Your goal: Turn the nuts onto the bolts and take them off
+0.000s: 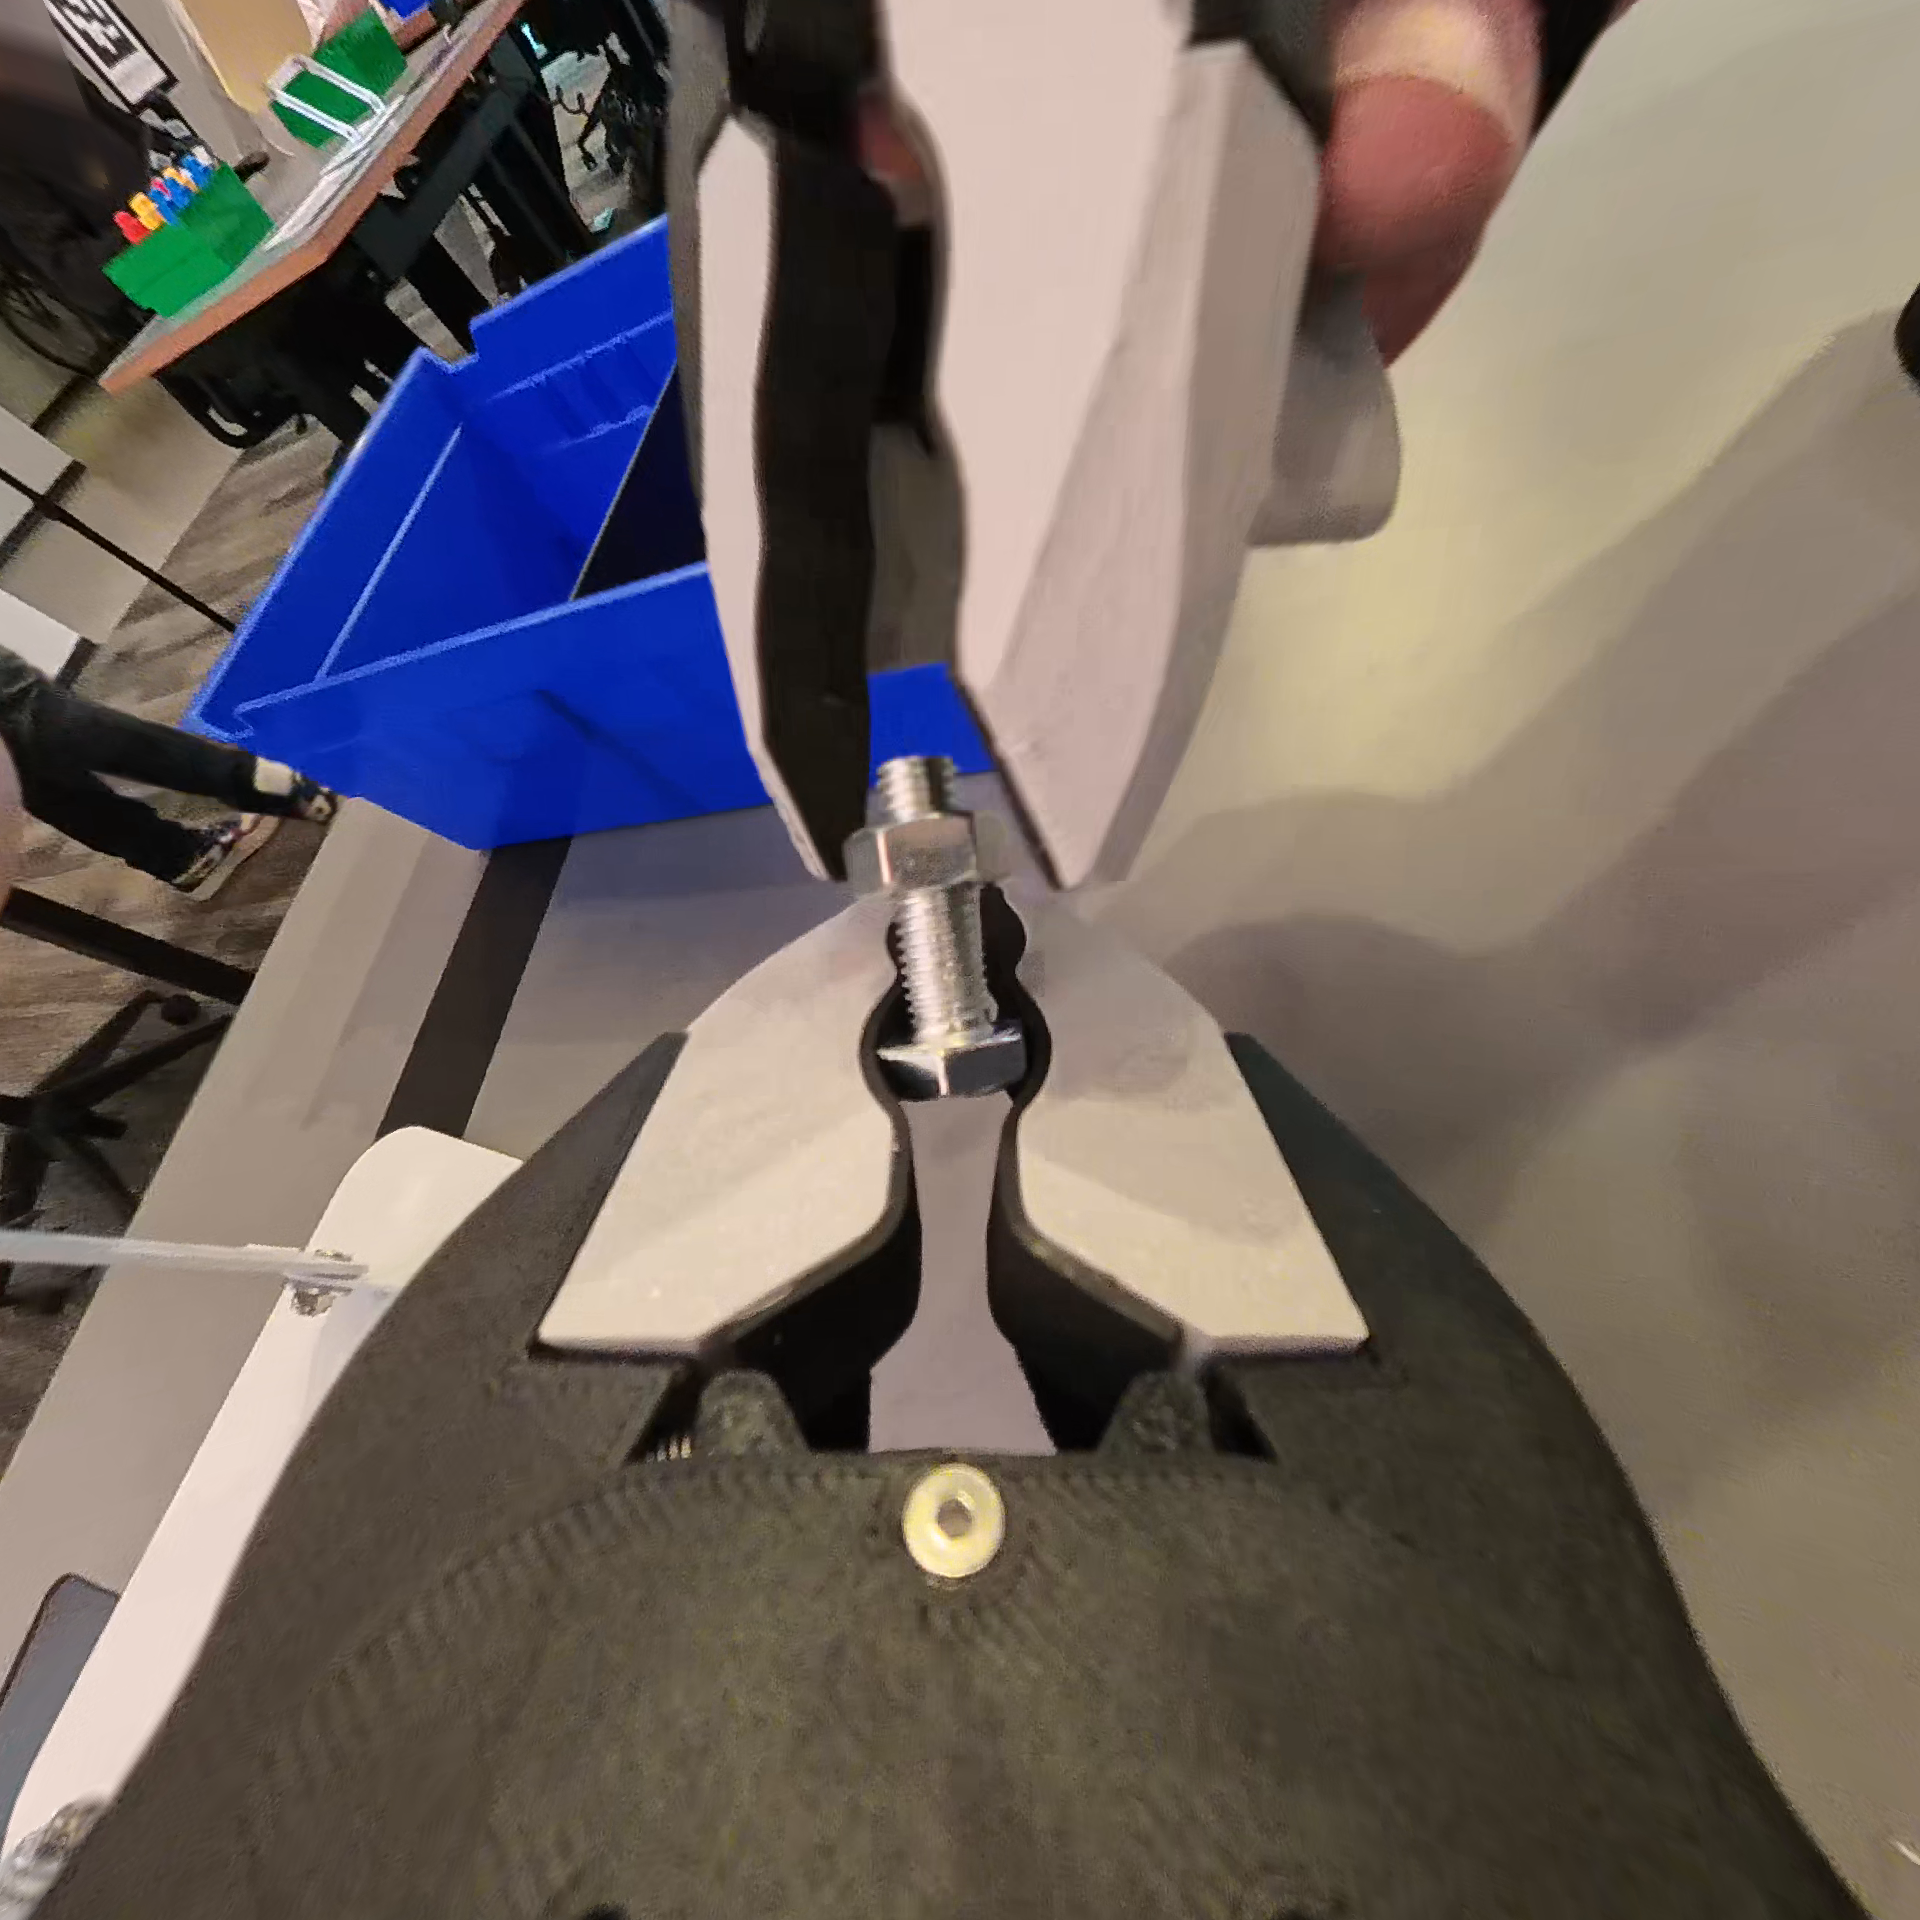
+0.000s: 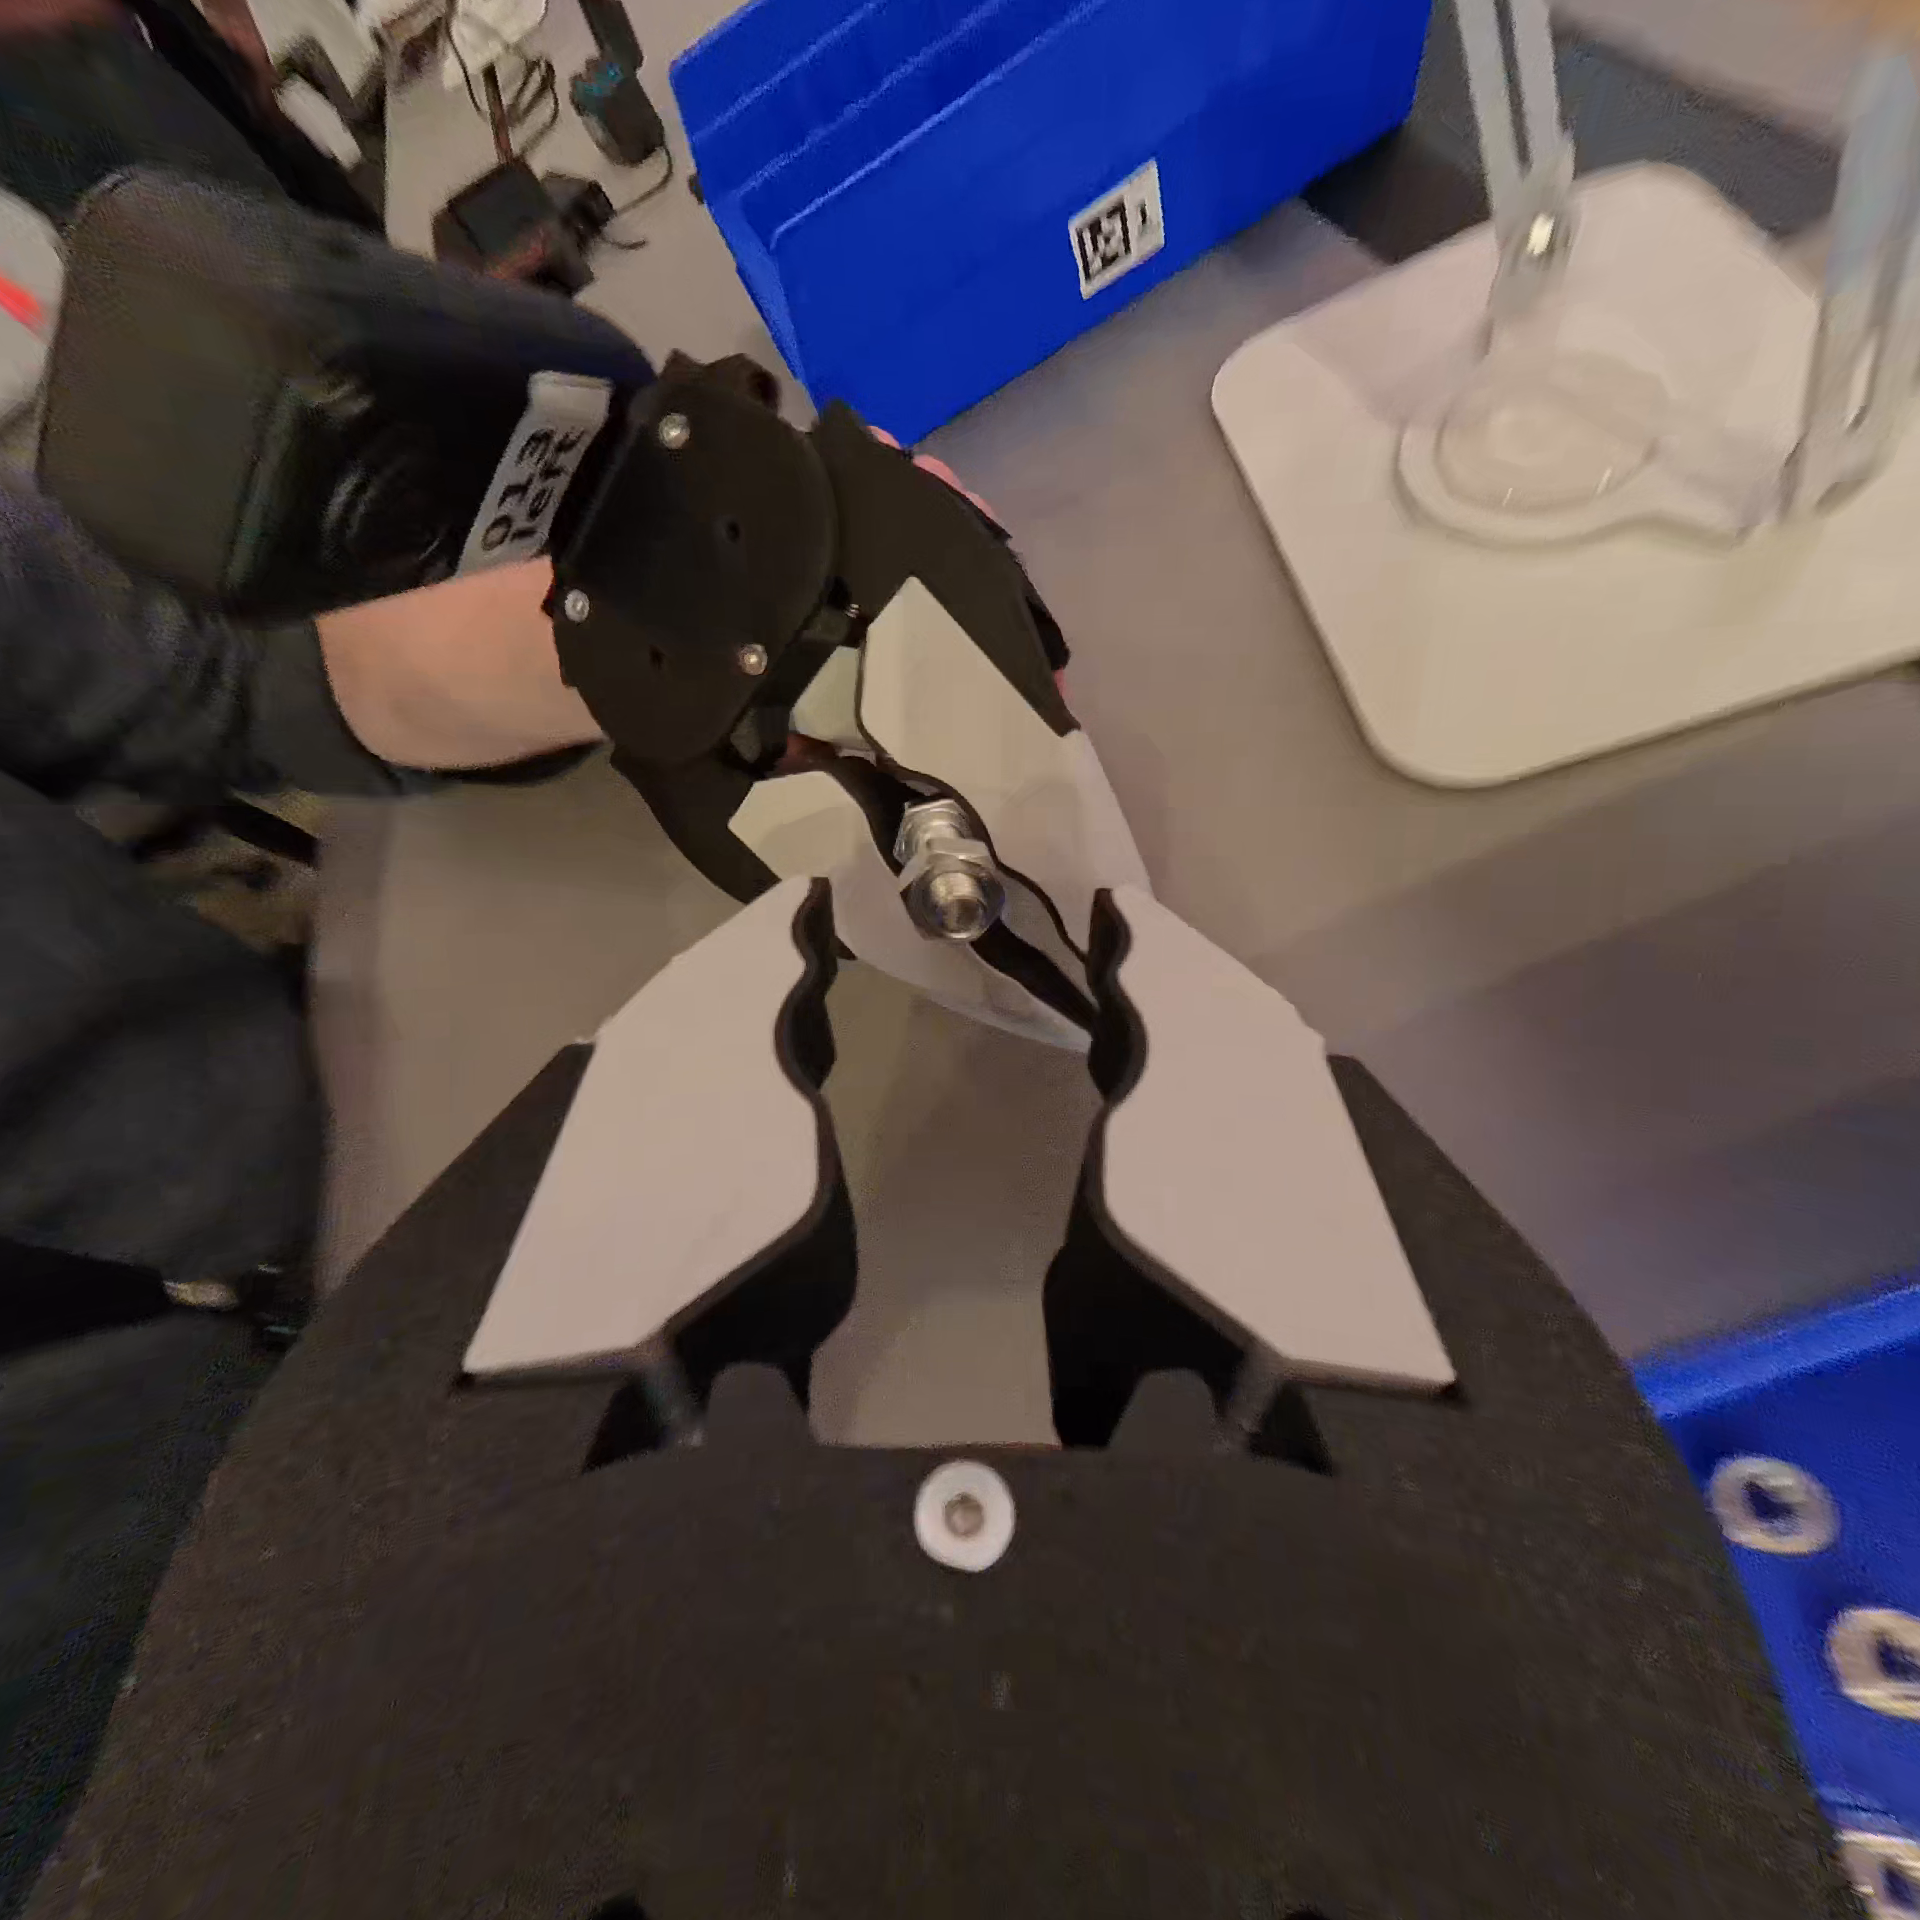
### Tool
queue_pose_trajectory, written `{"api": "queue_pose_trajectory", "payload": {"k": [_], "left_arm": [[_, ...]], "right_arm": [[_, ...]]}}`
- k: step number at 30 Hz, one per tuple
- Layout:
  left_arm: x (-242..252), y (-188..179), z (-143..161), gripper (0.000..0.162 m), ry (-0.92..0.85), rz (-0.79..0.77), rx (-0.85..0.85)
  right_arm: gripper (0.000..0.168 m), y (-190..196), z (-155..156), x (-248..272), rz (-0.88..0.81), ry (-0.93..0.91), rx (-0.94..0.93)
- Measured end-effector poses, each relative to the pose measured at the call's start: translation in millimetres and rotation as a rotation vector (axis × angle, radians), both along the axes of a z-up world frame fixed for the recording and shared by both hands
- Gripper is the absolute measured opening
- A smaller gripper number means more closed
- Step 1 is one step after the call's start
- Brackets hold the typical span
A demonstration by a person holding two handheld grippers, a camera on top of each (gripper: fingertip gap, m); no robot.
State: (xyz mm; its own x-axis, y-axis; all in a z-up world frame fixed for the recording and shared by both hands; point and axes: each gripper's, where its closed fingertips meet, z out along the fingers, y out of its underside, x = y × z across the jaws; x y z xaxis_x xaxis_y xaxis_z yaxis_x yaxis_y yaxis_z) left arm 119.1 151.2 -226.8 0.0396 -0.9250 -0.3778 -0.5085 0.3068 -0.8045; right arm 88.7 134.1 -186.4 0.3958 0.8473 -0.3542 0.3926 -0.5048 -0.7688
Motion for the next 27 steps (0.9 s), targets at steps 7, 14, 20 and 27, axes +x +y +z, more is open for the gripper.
{"api": "queue_pose_trajectory", "payload": {"k": [7, 14, 20, 27], "left_arm": [[1, -8, 0, 0.010, -0.009, -0.054, -0.056], [1, -10, 1, 0.010, -0.009, -0.067, -0.063], [-1, -3, 1, 0.010, -0.001, -0.032, -0.023], [-2, 1, -6, 0.010, 0.043, -0.008, 0.033]], "right_arm": [[0.036, 2, 7, 8, 0.356, -0.426, 0.717], [0.018, -4, 4, 0, 0.538, -0.503, 0.801], [0.017, -2, 4, -1, 0.349, -0.364, 0.494], [0.018, -1, -1, -3, -0.043, 0.125, -0.242]]}}
